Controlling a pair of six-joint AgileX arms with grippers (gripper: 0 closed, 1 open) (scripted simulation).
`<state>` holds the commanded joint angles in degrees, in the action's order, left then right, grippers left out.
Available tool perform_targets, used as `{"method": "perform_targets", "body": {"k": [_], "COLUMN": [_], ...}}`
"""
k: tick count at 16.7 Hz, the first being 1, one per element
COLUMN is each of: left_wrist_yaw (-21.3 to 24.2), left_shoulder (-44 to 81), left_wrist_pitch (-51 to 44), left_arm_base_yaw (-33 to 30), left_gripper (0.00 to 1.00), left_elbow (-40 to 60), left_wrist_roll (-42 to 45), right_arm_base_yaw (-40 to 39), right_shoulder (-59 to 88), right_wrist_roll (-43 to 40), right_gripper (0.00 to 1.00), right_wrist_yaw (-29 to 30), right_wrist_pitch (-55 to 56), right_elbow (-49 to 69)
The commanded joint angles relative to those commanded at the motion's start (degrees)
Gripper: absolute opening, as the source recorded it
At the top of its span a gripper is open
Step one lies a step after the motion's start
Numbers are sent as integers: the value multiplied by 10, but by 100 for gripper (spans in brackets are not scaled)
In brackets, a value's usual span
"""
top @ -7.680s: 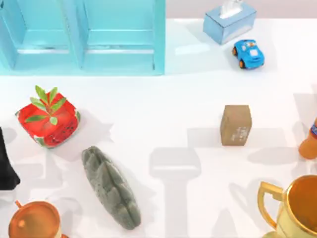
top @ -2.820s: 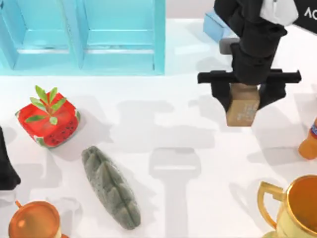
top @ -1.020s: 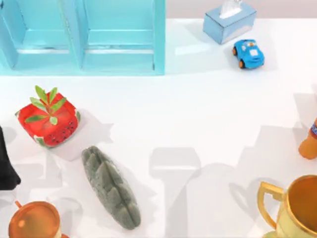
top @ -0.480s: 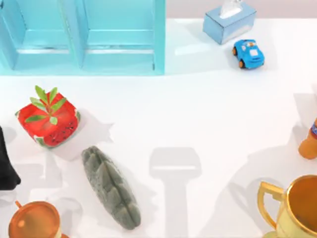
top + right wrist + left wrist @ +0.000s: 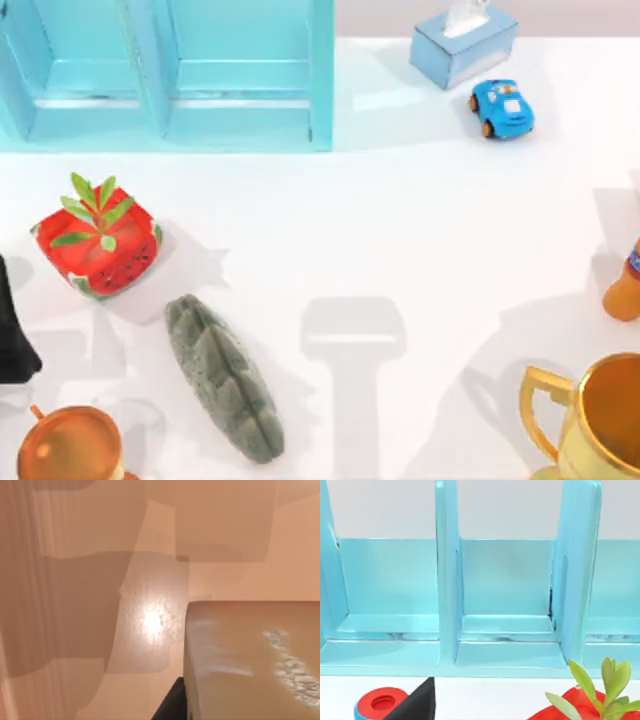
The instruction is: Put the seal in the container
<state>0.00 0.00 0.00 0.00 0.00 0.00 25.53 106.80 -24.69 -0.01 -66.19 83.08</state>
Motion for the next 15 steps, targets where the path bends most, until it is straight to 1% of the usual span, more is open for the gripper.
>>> {"method": "perform_targets", "body": {"k": [9,10,15], "left_wrist_yaw": [0,0,0], "left_shoulder": [0,0,0], "left_wrist_pitch": [0,0,0], "left_arm_base_yaw": [0,0,0], "left_gripper": [100,100,100], "left_elbow": [0,0,0], "left_wrist_roll": [0,0,0], "right_arm_base_yaw": [0,0,0], "right_shoulder": [0,0,0], "right_wrist_roll": [0,0,0], "right_gripper": [98,100,100], "right_wrist_yaw": [0,0,0], "right_wrist_pitch": [0,0,0], "right_elbow": [0,0,0]}}
